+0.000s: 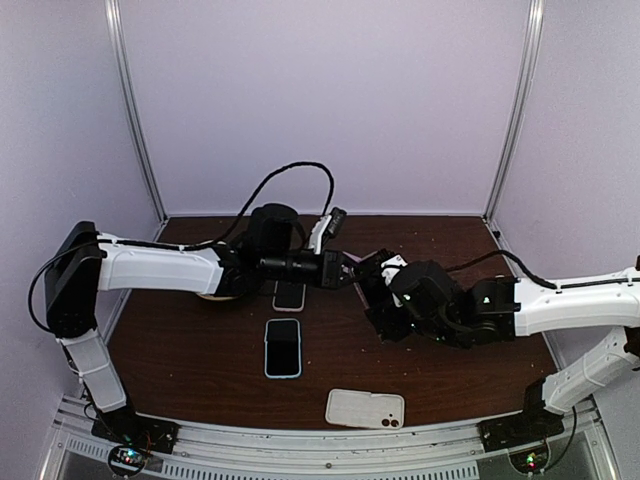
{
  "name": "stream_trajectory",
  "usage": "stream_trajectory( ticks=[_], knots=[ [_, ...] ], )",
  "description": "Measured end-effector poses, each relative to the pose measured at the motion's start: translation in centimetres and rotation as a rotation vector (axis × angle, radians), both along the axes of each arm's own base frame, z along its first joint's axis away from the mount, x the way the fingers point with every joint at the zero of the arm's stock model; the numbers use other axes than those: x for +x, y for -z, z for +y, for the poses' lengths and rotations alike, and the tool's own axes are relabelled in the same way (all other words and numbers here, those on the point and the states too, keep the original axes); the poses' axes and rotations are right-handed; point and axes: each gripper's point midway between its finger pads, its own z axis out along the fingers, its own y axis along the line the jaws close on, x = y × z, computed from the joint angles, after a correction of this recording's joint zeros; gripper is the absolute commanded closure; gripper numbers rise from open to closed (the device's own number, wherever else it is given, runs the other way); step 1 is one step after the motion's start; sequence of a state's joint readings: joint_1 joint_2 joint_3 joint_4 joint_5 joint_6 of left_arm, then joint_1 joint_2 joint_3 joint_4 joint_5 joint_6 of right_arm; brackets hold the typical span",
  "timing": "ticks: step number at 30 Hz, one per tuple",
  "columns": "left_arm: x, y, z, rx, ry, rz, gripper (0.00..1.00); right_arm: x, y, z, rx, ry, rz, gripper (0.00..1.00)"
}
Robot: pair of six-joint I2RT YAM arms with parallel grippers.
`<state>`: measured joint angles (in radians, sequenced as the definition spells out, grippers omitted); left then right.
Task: Put the phone into the phone case
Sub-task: Pass from the right arm to the left, then pass from the left arm to the right
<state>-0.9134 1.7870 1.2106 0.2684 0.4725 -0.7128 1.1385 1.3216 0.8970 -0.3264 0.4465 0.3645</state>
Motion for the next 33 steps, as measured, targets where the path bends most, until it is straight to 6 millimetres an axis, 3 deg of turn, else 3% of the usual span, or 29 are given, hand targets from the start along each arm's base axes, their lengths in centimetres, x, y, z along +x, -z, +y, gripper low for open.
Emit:
stream_trajectory(
  ticks=[4, 8, 9, 12, 13, 15, 18, 24, 27, 33],
  knots=[
    [-0.4, -0.1, -0.2, -0.009, 0.028, 0.010, 0.99, 0.0, 0.1, -0.1, -0.008, 0.003, 0.001, 0.74],
    [-0.6, -0.2, -0.2, -0.009, 0.038, 0.012, 1.00, 0.0, 0.0, -0.2, -0.008, 0.002, -0.002, 0.63],
    [-0.6, -0.2, -0.2, -0.010, 0.042, 0.011, 1.00, 0.0, 0.0, -0.2, -0.010, 0.002, -0.001, 0.54],
    [-0.7, -0.2, -0.3, -0.010, 0.050, 0.002, 1.00, 0.0, 0.0, -0.2, -0.011, -0.001, 0.000, 0.05],
    [-0.7, -0.2, -0.3, -0.009, 0.052, -0.003, 1.00, -0.1, 0.0, -0.2, -0.013, -0.005, -0.001, 0.01],
    [-0.8, 0.0, -0.2, 0.004, 0.060, -0.023, 1.00, -0.3, -0.2, -0.1, -0.016, -0.029, -0.002, 0.00],
    [-1.2, 1.9, 0.4, 0.087, 0.087, -0.054, 1.00, -0.9, -1.6, 0.2, 0.021, -0.095, -0.004, 0.01],
    [-2.9, 3.9, 1.8, 0.208, 0.216, -0.196, 1.00, -3.7, -4.5, 0.5, 0.141, -0.352, 0.052, 0.03],
    [-4.5, 2.2, 2.5, 0.186, 0.300, -0.285, 1.00, -4.8, -5.7, 0.9, 0.195, -0.460, 0.068, 0.15],
    [-8.1, -2.5, 3.3, 0.048, 0.448, -0.406, 1.00, -6.4, -7.0, 2.2, 0.273, -0.605, 0.087, 0.54]
  ],
)
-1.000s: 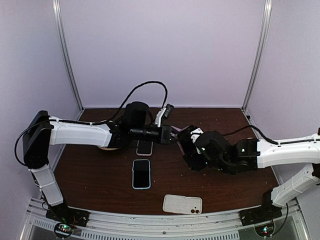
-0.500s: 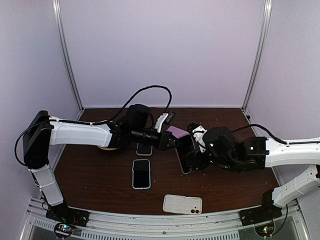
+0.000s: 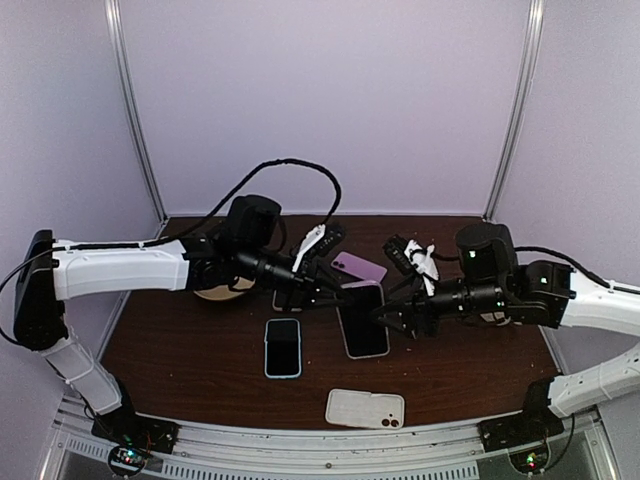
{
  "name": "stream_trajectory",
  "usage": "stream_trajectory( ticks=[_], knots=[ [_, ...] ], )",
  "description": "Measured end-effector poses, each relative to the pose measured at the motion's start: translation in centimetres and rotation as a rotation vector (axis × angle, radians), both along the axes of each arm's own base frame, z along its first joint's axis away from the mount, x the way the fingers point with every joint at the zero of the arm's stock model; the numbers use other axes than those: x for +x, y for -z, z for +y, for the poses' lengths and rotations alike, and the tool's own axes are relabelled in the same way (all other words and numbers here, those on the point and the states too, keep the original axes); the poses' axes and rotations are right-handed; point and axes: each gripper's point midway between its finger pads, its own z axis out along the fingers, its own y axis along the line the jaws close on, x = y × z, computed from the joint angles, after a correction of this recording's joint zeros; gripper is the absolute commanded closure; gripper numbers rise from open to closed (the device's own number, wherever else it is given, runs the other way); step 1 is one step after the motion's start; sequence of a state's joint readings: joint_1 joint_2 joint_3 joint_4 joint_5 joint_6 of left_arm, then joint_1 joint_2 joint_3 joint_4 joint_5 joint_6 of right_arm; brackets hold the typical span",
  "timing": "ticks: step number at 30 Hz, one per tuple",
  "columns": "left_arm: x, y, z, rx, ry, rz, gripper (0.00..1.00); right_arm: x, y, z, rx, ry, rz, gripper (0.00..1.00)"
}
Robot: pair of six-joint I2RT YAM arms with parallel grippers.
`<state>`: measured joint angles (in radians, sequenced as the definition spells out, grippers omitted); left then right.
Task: Put the phone into the phone case
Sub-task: Pass from the left arm to the right
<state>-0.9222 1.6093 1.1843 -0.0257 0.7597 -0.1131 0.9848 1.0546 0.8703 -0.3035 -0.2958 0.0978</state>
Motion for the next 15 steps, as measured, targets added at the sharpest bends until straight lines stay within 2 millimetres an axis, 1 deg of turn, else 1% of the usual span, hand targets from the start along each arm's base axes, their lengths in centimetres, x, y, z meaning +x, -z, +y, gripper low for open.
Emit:
stream_trajectory(
  ticks=[1, 2, 5, 6, 8, 11, 12, 14, 15],
  knots=[
    [-0.4, -0.3, 0.0, -0.012, 0.019, -0.005, 1.00, -0.2, -0.1, 0.3, 0.011, -0.017, 0.008, 0.61],
    [-0.9, -0.5, 0.0, -0.020, 0.041, -0.011, 1.00, -0.3, -0.1, 0.5, 0.019, -0.029, 0.021, 0.71],
    [-1.8, -0.4, 0.0, -0.030, 0.081, -0.014, 1.00, -0.5, 0.4, 1.1, 0.020, -0.062, 0.041, 0.96],
    [-2.0, -0.2, 0.0, -0.027, 0.087, -0.014, 1.00, -0.7, 0.6, 1.3, 0.017, -0.075, 0.055, 1.00],
    [-2.5, 0.3, 0.3, -0.028, 0.119, -0.015, 1.00, -1.4, 1.1, 1.5, 0.015, -0.109, 0.090, 1.00],
    [-2.9, 0.2, 0.4, -0.031, 0.138, -0.007, 1.00, -1.8, 1.0, 1.6, 0.020, -0.132, 0.098, 1.00],
    [-2.9, 0.1, 0.4, -0.033, 0.140, -0.007, 0.98, -1.8, 0.9, 1.6, 0.024, -0.134, 0.098, 1.00],
    [-2.9, 0.0, 0.5, -0.035, 0.139, -0.006, 0.80, -1.8, 0.8, 1.7, 0.028, -0.136, 0.097, 1.00],
    [-2.9, -0.1, 0.5, -0.036, 0.138, -0.004, 0.68, -1.8, 0.7, 1.6, 0.030, -0.135, 0.097, 1.00]
  ],
)
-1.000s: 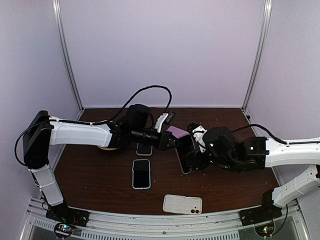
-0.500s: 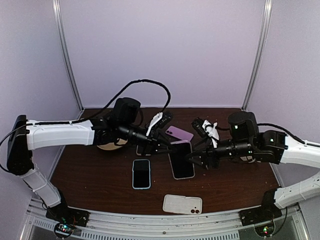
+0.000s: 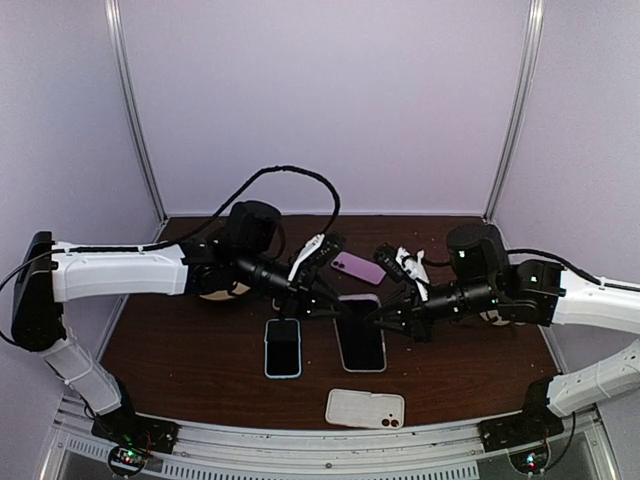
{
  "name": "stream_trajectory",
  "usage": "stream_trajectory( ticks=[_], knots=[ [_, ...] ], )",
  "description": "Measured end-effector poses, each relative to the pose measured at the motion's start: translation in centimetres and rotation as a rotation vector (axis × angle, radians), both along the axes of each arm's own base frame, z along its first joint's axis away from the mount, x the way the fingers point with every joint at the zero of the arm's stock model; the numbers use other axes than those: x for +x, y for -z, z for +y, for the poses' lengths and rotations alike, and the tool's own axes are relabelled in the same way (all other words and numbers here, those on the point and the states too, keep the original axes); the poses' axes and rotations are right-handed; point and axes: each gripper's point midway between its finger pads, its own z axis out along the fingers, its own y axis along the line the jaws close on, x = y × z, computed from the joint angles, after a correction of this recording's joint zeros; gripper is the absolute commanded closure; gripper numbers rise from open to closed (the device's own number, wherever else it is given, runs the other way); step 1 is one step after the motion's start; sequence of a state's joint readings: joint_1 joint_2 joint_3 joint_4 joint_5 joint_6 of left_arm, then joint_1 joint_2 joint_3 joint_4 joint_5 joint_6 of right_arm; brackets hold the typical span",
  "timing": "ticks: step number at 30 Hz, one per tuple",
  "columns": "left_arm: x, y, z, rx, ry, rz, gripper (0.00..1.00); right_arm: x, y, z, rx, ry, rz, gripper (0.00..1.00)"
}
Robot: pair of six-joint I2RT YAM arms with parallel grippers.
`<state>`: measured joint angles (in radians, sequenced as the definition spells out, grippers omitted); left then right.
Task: Put the phone into the phone case
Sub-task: Pass from the left arm to the right
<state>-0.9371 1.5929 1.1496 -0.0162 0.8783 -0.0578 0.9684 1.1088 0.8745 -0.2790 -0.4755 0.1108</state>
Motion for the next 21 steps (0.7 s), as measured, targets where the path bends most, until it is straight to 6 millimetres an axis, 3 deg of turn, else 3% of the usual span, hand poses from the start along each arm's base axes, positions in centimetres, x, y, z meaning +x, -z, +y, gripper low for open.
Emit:
stream_trajectory(
  ticks=[3, 6, 8, 11, 15, 21],
  knots=[
    [0.3, -0.6, 0.0, -0.011, -0.025, -0.012, 0.36, 0.2, -0.2, 0.0, 0.006, 0.014, 0.006, 1.00],
    [1.7, -1.5, 0.3, -0.007, -0.117, -0.029, 0.21, 1.7, -0.1, -0.5, -0.016, 0.093, 0.024, 1.00],
    [3.5, -1.8, 0.9, 0.016, -0.226, -0.033, 0.17, 3.1, -0.2, -0.7, -0.032, 0.156, 0.045, 1.00],
    [7.8, -1.6, 3.1, 0.080, -0.444, -0.034, 0.18, 6.0, 0.0, -0.8, -0.054, 0.267, 0.101, 1.00],
    [12.8, 1.1, 6.9, 0.245, -0.714, -0.021, 0.21, 10.0, 2.3, -0.5, -0.096, 0.390, 0.219, 1.00],
    [14.4, 6.5, 11.2, 0.468, -0.893, 0.043, 0.20, 17.6, 7.0, 1.8, -0.146, 0.484, 0.409, 1.00]
  ],
)
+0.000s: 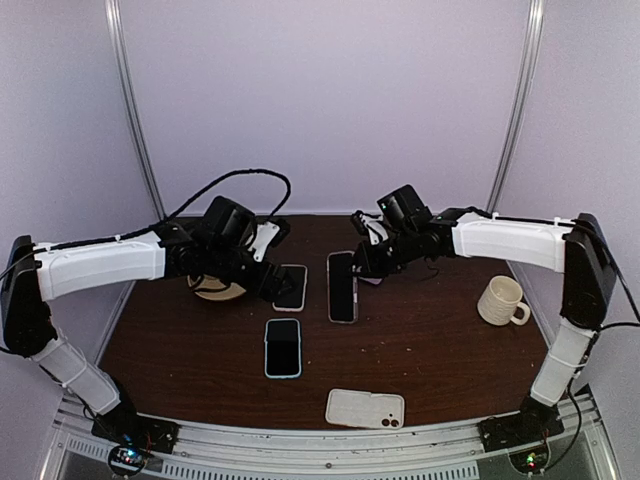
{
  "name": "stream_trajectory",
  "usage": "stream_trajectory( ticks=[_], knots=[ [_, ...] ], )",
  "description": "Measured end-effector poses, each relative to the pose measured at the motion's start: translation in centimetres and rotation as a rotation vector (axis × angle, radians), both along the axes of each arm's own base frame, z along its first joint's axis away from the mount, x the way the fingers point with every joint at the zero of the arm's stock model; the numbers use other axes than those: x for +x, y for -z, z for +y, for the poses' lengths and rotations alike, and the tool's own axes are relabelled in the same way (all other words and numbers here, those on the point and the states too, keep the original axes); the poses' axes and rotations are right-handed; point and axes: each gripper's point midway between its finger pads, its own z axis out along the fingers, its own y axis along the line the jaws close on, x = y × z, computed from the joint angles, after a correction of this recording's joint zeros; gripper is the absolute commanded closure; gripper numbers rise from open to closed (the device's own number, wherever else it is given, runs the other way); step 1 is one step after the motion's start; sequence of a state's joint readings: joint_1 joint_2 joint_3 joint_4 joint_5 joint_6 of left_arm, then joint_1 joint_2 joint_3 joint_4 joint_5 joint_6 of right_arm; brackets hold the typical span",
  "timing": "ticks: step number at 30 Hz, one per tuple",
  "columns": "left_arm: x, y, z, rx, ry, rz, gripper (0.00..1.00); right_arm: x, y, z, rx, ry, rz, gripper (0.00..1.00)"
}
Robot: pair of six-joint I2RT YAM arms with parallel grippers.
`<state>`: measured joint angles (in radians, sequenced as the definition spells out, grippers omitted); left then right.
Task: Put the phone into the phone case
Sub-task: Pass from the left arm to the right, then place the phone with the phone case at the center of the board.
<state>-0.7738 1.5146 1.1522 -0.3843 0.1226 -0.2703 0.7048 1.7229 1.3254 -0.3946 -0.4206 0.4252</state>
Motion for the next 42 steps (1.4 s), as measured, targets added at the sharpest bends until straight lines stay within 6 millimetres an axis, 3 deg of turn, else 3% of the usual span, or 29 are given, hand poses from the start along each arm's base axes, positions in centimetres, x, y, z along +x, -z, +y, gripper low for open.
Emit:
stream_trajectory(
  ticks=[4, 8, 12, 18, 22, 26, 32, 36, 39, 42],
  knots=[
    [-0.5, 3.4, 2.4, 0.088, -0.055, 0.065, 0.20, 3.5, 1.8, 1.5, 0.034, 0.016, 0.083, 1.00],
    [-0.3, 4.6, 4.0, 0.129, -0.092, 0.090, 0.20, 5.7, 4.0, 3.2, 0.061, -0.007, 0.168, 0.96],
    [0.5, 4.7, 4.9, 0.133, -0.124, 0.090, 0.20, 6.7, 6.6, 3.8, 0.057, -0.022, 0.252, 0.90],
    [1.0, 4.8, 5.5, 0.135, -0.144, 0.091, 0.21, 8.1, 7.9, 3.9, 0.077, -0.034, 0.315, 0.78],
    [1.0, 5.5, 5.5, 0.149, -0.145, 0.106, 0.23, 9.1, 10.7, 3.9, 0.061, -0.036, 0.346, 0.68],
    [0.7, 6.9, 5.7, 0.175, -0.150, 0.142, 0.23, 8.9, 13.1, 2.8, 0.026, 0.008, 0.394, 0.66],
    [0.5, 7.8, 5.7, 0.185, -0.148, 0.168, 0.22, 9.2, 12.8, 2.4, 0.023, 0.048, 0.366, 0.56],
    [0.4, 7.8, 5.7, 0.184, -0.148, 0.169, 0.22, 8.9, 12.5, 1.1, -0.072, 0.081, 0.320, 0.45],
    [0.4, 7.8, 5.7, 0.185, -0.148, 0.170, 0.22, 8.1, 11.4, -0.6, -0.157, 0.102, 0.270, 0.48],
    [0.4, 7.8, 5.7, 0.185, -0.148, 0.170, 0.22, 6.1, 9.1, -1.6, -0.222, 0.104, 0.209, 0.51]
  ],
)
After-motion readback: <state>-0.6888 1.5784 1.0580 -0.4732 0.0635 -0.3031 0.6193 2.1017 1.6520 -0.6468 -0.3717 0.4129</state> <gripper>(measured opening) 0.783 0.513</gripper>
